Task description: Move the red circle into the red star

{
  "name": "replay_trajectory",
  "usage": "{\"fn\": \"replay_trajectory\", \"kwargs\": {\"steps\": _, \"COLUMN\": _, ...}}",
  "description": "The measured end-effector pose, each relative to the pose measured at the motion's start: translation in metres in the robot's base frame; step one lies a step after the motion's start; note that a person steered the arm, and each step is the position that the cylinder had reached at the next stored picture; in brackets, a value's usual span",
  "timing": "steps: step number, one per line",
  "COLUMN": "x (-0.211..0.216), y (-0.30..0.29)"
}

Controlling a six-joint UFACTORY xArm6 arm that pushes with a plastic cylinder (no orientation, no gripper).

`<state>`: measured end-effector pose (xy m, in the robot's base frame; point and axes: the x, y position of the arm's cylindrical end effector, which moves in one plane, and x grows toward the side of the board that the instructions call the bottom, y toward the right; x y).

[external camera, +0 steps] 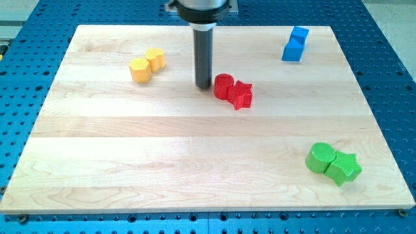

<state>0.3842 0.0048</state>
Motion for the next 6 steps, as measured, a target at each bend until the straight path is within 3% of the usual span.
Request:
{"fn": "replay_trajectory", "kwargs": {"steps": 1, "x": 0.051, "y": 0.069}}
{"fn": "replay_trajectory", "kwargs": {"steps": 2, "x": 0.058, "y": 0.122}}
{"fn": "replay_trajectory", "kwargs": {"steps": 3, "x": -0.009, "y": 0.078}}
{"fn": "replay_trajectory", "kwargs": {"steps": 4, "x": -0.070, "y": 0.074}}
{"fn": "replay_trajectory", "kwargs": {"steps": 5, "x": -0.058, "y": 0.100}}
{"fn": "replay_trajectory", "kwargs": {"steps": 6, "x": 0.029, "y": 0.157}}
